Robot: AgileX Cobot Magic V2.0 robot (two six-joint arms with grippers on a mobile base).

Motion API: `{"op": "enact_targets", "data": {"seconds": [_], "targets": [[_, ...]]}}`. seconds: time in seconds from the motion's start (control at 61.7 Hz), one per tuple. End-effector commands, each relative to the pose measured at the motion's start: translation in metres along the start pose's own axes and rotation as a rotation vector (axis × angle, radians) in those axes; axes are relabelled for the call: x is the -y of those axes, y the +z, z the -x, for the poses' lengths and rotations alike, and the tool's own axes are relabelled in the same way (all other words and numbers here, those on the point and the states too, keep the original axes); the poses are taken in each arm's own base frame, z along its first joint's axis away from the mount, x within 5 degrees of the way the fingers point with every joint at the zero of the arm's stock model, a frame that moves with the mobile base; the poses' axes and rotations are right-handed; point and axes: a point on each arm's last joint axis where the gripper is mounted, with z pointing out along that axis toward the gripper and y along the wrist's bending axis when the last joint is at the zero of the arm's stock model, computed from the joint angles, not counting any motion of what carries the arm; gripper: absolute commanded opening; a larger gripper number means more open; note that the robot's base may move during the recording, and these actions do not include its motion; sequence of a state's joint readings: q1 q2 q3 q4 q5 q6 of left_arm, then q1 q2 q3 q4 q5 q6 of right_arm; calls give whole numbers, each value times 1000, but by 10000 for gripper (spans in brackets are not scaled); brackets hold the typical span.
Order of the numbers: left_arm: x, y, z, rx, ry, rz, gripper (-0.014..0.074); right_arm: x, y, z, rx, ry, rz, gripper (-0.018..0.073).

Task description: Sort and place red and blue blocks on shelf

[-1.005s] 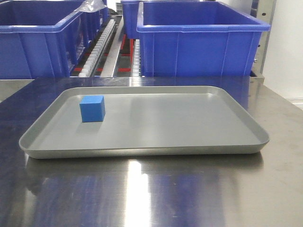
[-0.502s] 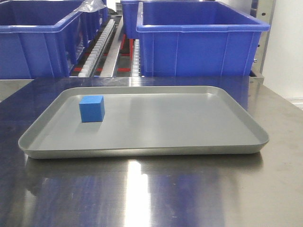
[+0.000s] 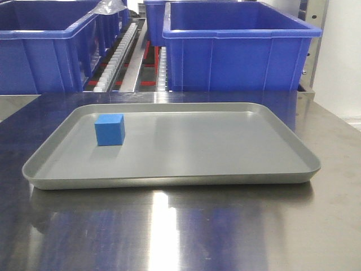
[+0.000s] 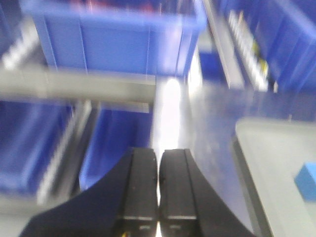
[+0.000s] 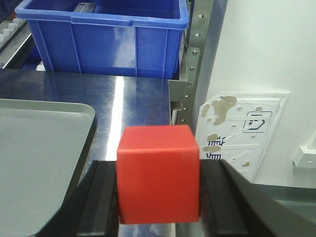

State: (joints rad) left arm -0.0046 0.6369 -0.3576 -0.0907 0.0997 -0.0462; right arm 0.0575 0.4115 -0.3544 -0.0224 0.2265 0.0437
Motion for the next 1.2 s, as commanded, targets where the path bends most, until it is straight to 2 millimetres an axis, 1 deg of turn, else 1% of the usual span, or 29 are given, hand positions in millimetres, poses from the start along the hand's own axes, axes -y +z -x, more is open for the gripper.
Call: {"op": "enact_targets", "data": {"seconds": [0.0, 0.065, 0.146, 0.227, 0.324, 0.421, 0.486, 0.551, 0.6, 0.713, 0.762, 0.81, 0.826, 0.843, 0.891, 0.972, 1.086, 1.183], "targets": [[6, 14, 26, -25, -60, -15, 127, 0, -2, 17, 117, -9, -3, 331], [12, 27, 30, -130, -86, -28, 127, 0, -2, 17, 117, -9, -3, 331], [22, 41, 38, -213, -116, -52, 127, 0, -2, 17, 117, -9, -3, 331], [34, 57, 49, -282, -113, -81, 127, 0, -2, 17, 117, -9, -3, 331], [50, 80, 55, -370, -92, -108, 153, 0, -2, 17, 117, -9, -3, 331], [68, 102, 62, -441, -37, -135, 274, 0, -2, 17, 116, -9, -3, 331], [84, 119, 64, -507, 9, -156, 400, 0, -2, 17, 116, -9, -3, 331], [99, 134, 62, -575, 36, -170, 488, 0, -2, 17, 116, -9, -3, 331], [112, 143, 66, -606, 21, -179, 518, 0, -2, 17, 116, -9, -3, 331], [142, 167, 65, -732, -14, -165, 522, 0, -2, 17, 115, -9, -3, 331], [152, 176, 69, -756, -23, -162, 522, 0, -2, 17, 115, -9, -3, 331], [161, 185, 66, -806, -29, -148, 522, 0, -2, 17, 115, -9, -3, 331], [165, 186, 69, -811, -39, -146, 522, 0, -2, 17, 115, -9, -3, 331], [168, 190, 66, -837, -40, -135, 522, 0, -2, 17, 115, -9, -3, 331], [176, 197, 66, -872, -49, -121, 522, 0, -2, 17, 115, -9, -3, 331], [188, 208, 68, -884, -31, -126, 522, 0, -2, 17, 115, -9, -3, 331], [196, 220, 64, -919, -36, -88, 521, 0, -2, 17, 114, -9, -3, 331], [194, 226, 57, -960, -21, -33, 522, 0, -2, 17, 114, -9, -3, 331]]}}
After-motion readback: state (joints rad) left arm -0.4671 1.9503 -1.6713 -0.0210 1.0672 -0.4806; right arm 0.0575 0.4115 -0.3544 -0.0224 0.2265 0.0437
